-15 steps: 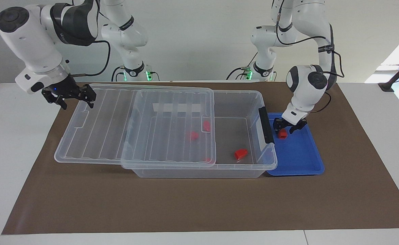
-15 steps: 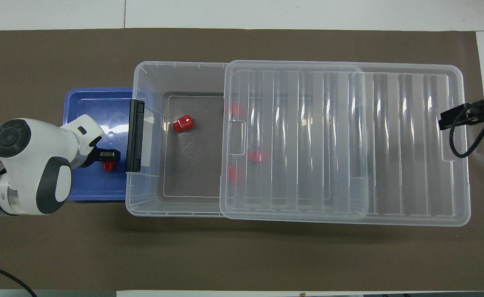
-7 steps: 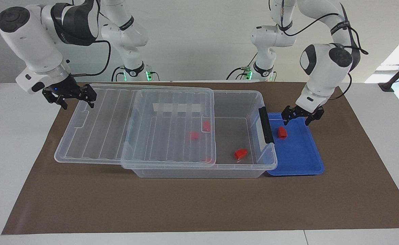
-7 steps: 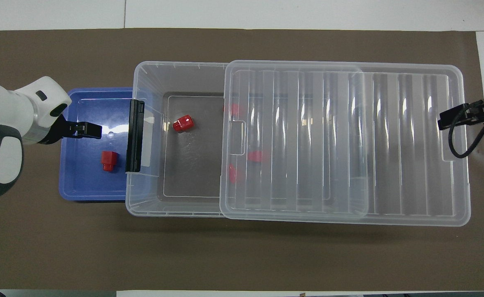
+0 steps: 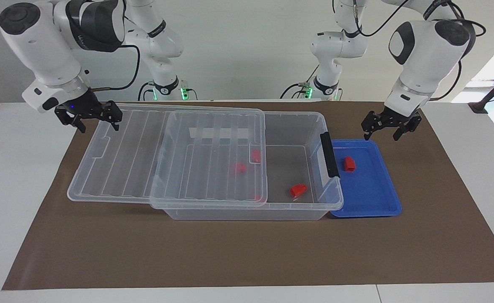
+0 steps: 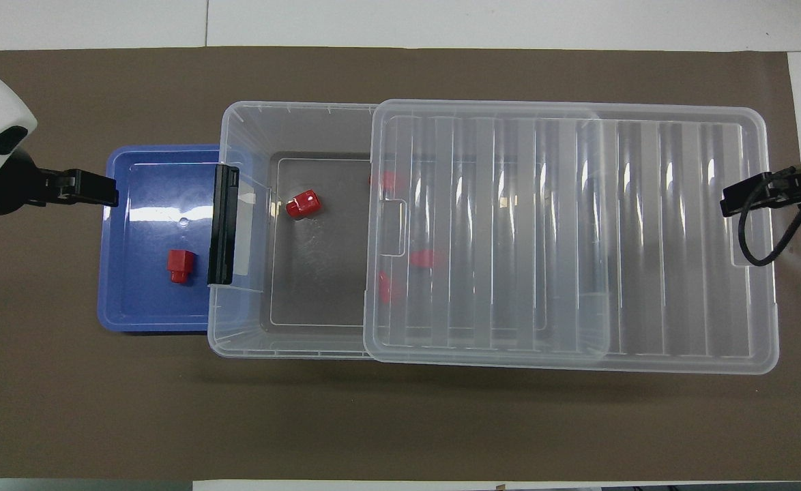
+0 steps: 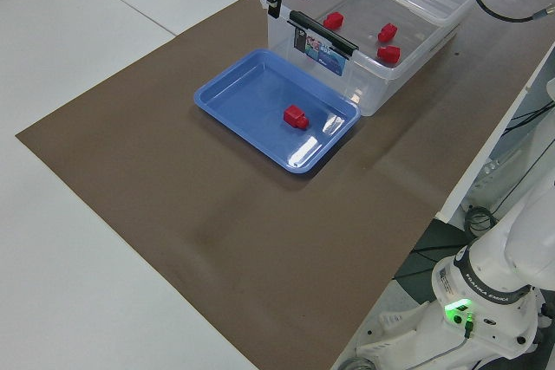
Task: Place red block in blue tray from box
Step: 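Open the left gripper to drop the block and withdraw it, then reach the right gripper to the lid's far edge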
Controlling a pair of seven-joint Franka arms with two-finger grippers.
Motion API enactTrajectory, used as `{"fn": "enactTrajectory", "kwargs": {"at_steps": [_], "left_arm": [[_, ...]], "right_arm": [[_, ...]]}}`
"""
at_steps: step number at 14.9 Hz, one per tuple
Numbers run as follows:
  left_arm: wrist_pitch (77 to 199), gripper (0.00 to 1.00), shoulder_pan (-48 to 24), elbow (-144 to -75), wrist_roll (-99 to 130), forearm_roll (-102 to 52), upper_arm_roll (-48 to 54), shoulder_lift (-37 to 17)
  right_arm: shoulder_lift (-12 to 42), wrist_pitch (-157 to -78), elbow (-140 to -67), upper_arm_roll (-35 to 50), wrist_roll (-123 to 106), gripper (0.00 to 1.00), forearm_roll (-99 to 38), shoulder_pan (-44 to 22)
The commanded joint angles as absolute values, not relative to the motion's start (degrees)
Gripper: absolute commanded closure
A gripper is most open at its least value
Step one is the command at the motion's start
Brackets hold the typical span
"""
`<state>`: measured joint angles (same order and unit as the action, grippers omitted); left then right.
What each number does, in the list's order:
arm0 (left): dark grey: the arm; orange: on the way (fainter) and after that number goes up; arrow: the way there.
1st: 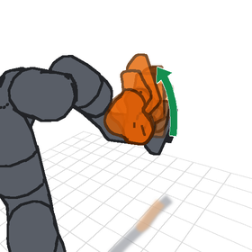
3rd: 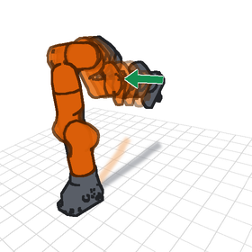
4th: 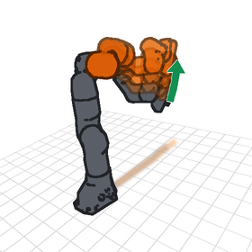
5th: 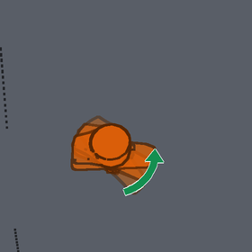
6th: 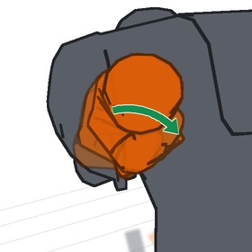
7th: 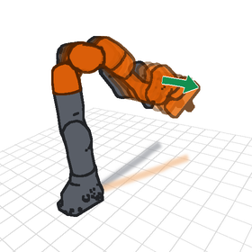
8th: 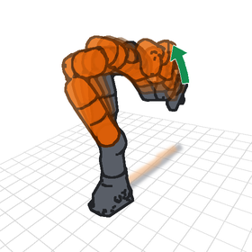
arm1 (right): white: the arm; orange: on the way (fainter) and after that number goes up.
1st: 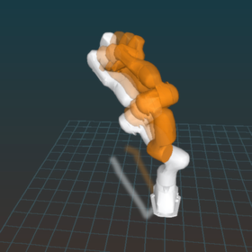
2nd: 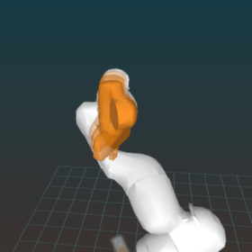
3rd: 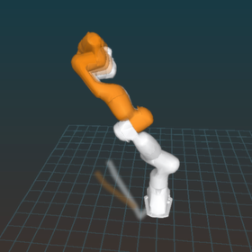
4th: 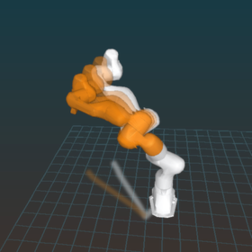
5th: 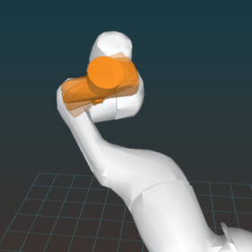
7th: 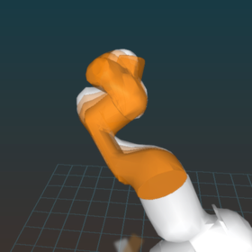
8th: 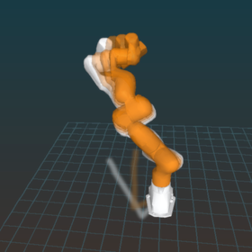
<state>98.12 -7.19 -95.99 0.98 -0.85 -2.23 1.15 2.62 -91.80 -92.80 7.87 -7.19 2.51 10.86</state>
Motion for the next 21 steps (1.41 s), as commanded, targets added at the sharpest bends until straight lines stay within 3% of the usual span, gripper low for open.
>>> {"fn": "enactTrajectory", "kwargs": {"at_steps": [1,2,4,6,7,11,21], "left_arm": [[93.7,0.00,-4.9,-92.6,0.5,-0.5,-2.1,0.4],[92.8,0.00,-4.3,-92.2,0.4,-0.5,-2.0,0.4],[91.9,0.00,-3.6,-91.7,-0.1,-0.6,-2.1,0.4],[91.8,0.00,-2.8,-91.8,-1.0,-0.8,-2.1,0.6],[91.8,0.00,-2.4,-91.8,-1.5,-0.9,-1.9,0.8],[91.8,0.00,-2.9,-93.3,-1.2,-0.8,-1.7,2.2],[91.9,0.00,-2.6,-93.3,-1.1,-0.8,-1.7,2.3]], "right_arm": [[2.5,-90.7,-92.3,8.5,-6.2,0.00,2.3,11.7],[2.5,-91.1,-92.4,8.5,-6.2,0.03,2.6,12.3],[2.5,-92.5,-92.7,8.0,-8.2,0.34,3.2,14.2],[3.2,-94.8,-93.4,8.0,-11.1,0.72,3.3,16.3],[3.3,-96.2,-94.5,8.0,-12.1,0.98,3.3,17.7],[3.6,-103.1,-100.2,8.0,-17.8,1.00,3.1,23.7],[3.0,-109.8,-109.0,8.0,-10.6,1.00,3.3,23.4]]}}
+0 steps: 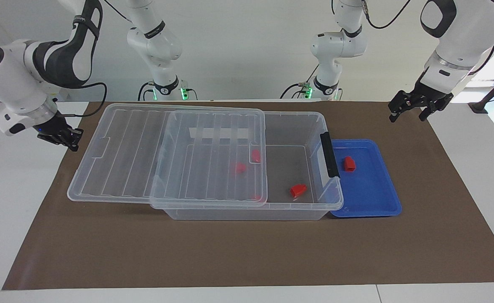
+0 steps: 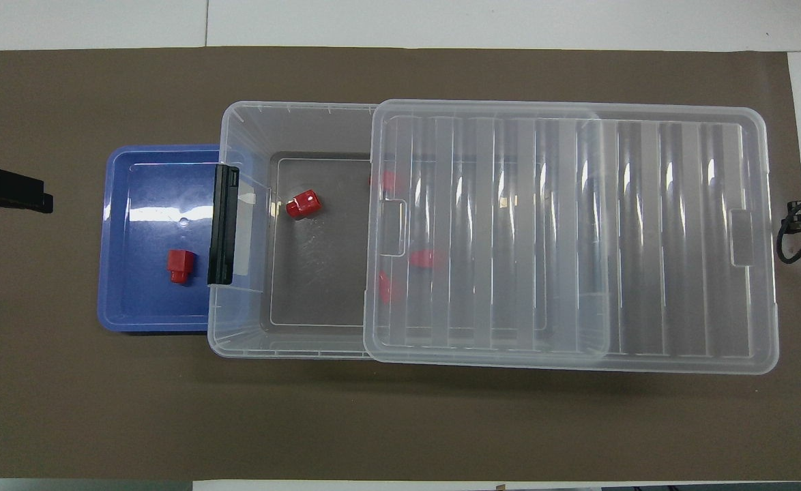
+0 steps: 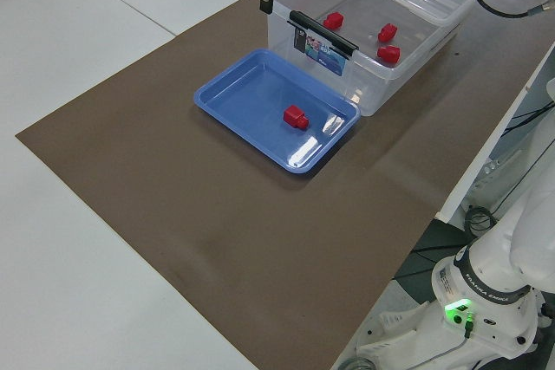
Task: Place red block in blue tray from box
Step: 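Reach the right gripper to the lid's far edge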
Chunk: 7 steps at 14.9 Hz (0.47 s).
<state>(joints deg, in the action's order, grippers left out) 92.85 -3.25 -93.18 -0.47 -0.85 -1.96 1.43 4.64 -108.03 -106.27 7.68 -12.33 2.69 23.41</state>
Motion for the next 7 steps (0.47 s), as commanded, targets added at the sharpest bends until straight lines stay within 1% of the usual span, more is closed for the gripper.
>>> {"fn": "enactTrajectory", "kwargs": {"at_steps": [1,7], "left_arm": [[91.9,0.00,-2.5,-93.3,-1.1,-0.8,-1.7,2.2],[91.9,0.00,-2.5,-93.3,-1.1,-0.8,-1.7,2.3]], "right_arm": [[3.0,-109.8,-108.9,8.0,-9.9,1.00,3.3,22.9],[2.7,-110.1,-109.9,8.4,-7.2,1.00,2.6,20.9]]}}
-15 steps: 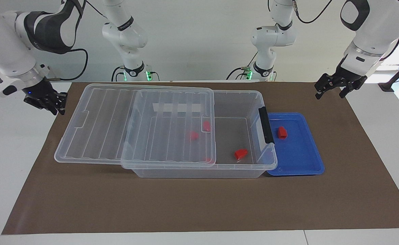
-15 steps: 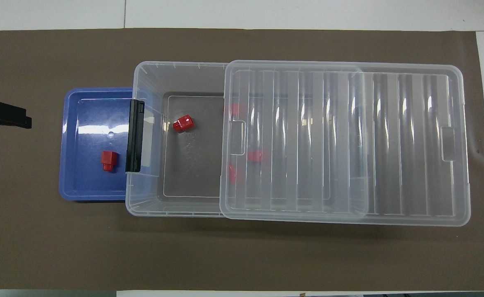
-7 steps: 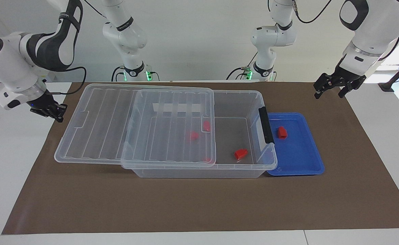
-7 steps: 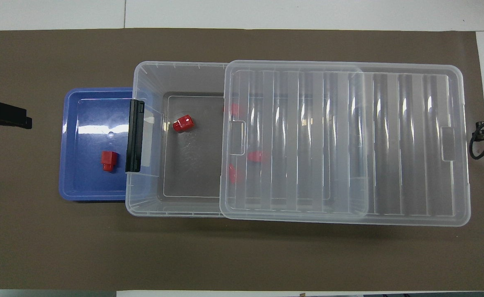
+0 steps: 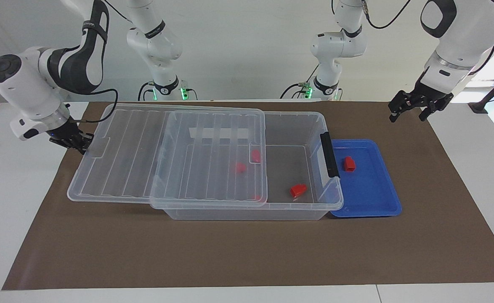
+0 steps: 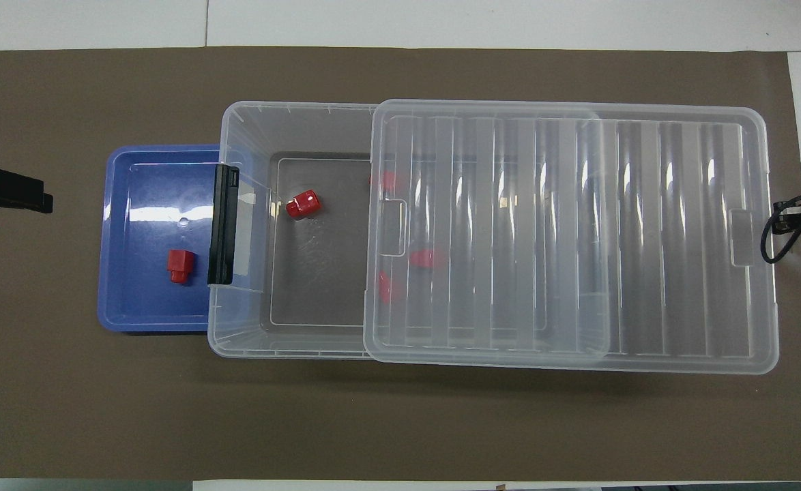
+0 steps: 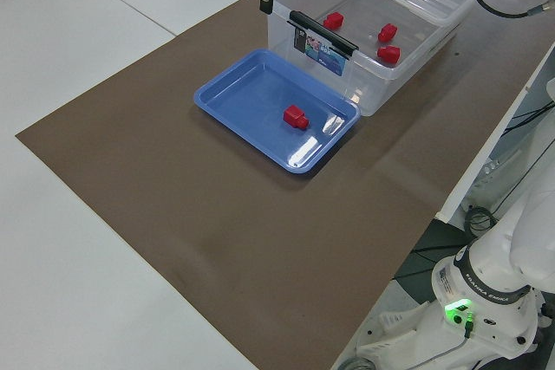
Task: Place red block in blue tray from box
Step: 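Slide the lid back over the box with the right gripper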
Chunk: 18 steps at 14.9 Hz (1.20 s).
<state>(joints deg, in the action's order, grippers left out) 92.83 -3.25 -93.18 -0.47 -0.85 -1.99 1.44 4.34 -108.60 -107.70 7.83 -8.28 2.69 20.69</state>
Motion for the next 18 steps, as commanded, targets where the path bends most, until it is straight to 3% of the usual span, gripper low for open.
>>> {"fn": "enactTrajectory", "kwargs": {"at_steps": [1,18], "left_arm": [[91.9,0.00,-2.6,-93.3,-1.1,-0.8,-1.7,2.3],[91.9,0.00,-2.6,-93.3,-1.1,-0.8,-1.7,2.3]], "right_arm": [[2.5,-110.3,-110.3,8.5,-7.1,1.00,2.3,20.8],[1.8,-115.6,-114.3,8.5,3.5,1.00,1.0,10.7]]}}
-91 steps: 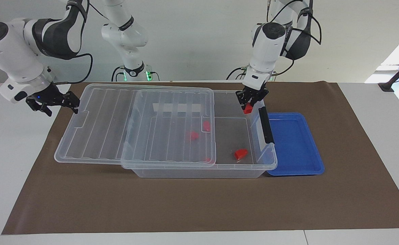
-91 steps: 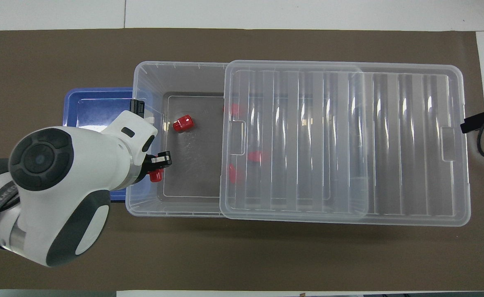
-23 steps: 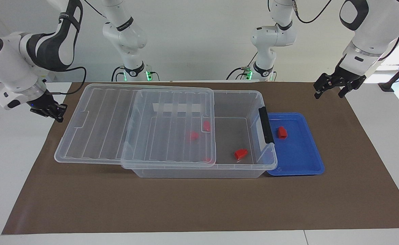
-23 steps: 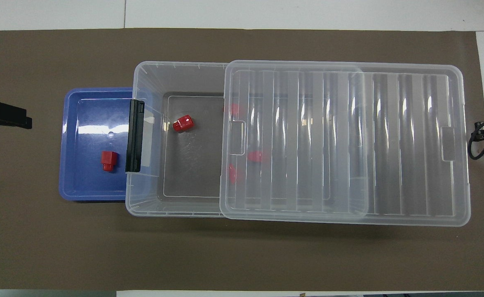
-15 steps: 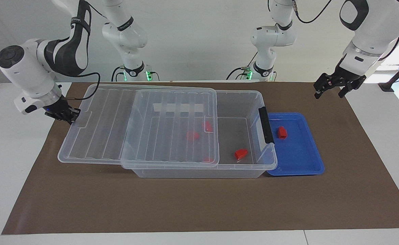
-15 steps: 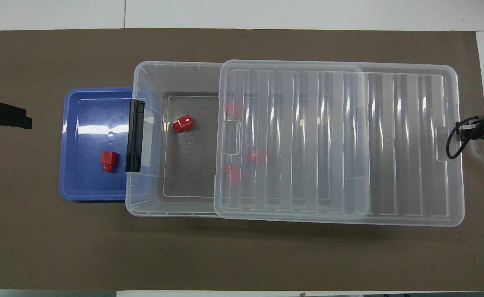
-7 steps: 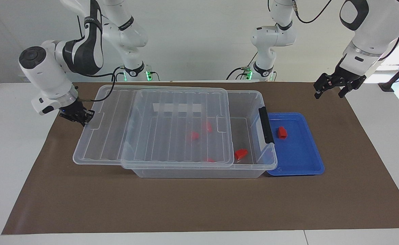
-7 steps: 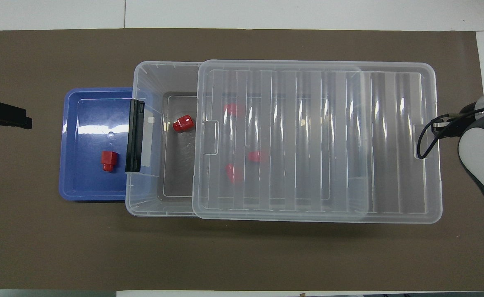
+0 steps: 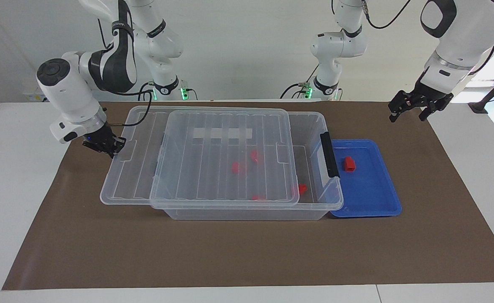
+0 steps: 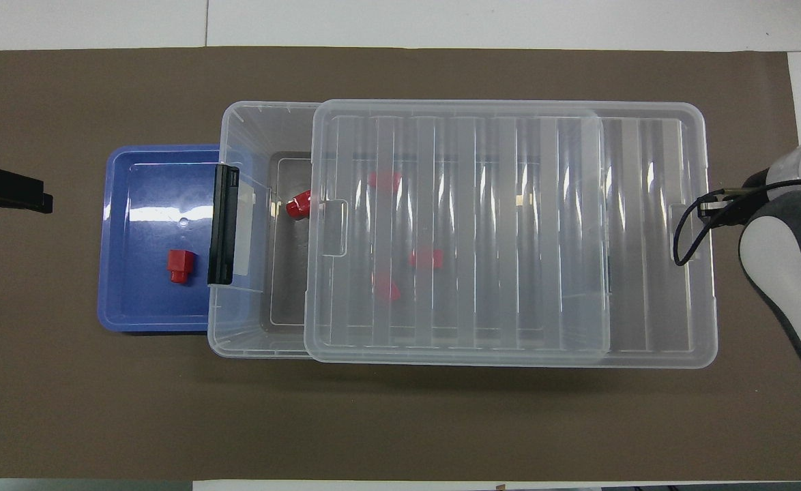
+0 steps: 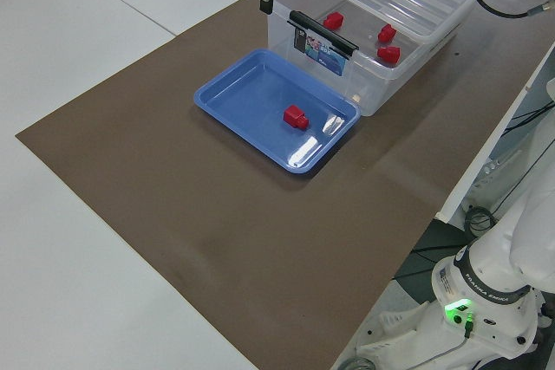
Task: Place red block in blue tray from box
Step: 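Slide the lid back over the box with the right gripper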
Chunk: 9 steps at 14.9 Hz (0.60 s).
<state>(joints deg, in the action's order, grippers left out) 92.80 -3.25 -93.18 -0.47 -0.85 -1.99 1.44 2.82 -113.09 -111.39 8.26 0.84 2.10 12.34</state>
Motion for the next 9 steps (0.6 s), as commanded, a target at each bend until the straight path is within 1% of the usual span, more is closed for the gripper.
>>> {"fn": "enactTrajectory", "kwargs": {"at_steps": [1,5,9], "left_arm": [[91.9,0.00,-2.5,-93.3,-1.1,-0.8,-1.7,2.2],[91.9,0.00,-2.6,-93.3,-1.1,-0.8,-1.7,2.3],[91.9,0.00,-2.5,-93.3,-1.1,-0.8,-1.7,2.2]], "right_arm": [[1.8,-115.5,-114.3,8.5,4.6,1.00,1.0,9.7],[1.8,-115.5,-114.3,8.5,6.8,1.00,1.0,7.8],[1.8,-115.6,-114.3,8.5,7.7,1.00,1.0,7.5]]}}
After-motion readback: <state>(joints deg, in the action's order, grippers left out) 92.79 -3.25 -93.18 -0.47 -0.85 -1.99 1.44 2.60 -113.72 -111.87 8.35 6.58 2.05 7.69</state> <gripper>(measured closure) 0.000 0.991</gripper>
